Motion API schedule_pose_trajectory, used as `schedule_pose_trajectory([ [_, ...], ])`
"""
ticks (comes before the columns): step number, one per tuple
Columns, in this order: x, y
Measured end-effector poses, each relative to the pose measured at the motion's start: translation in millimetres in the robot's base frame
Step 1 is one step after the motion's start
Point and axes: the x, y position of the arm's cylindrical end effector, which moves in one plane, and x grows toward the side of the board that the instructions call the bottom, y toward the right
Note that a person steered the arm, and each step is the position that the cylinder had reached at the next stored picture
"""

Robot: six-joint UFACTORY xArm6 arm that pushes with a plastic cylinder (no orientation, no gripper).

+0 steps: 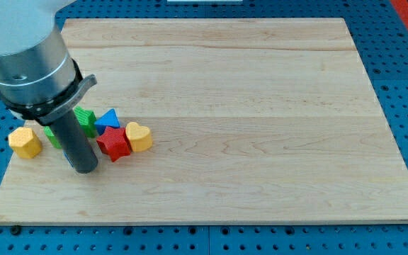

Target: Push the yellow hexagon into left of green circle

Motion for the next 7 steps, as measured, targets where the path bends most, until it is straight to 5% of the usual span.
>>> schedule_pose_trajectory([
  [1, 57, -78],
  [2, 41, -128],
  [7, -53, -108],
])
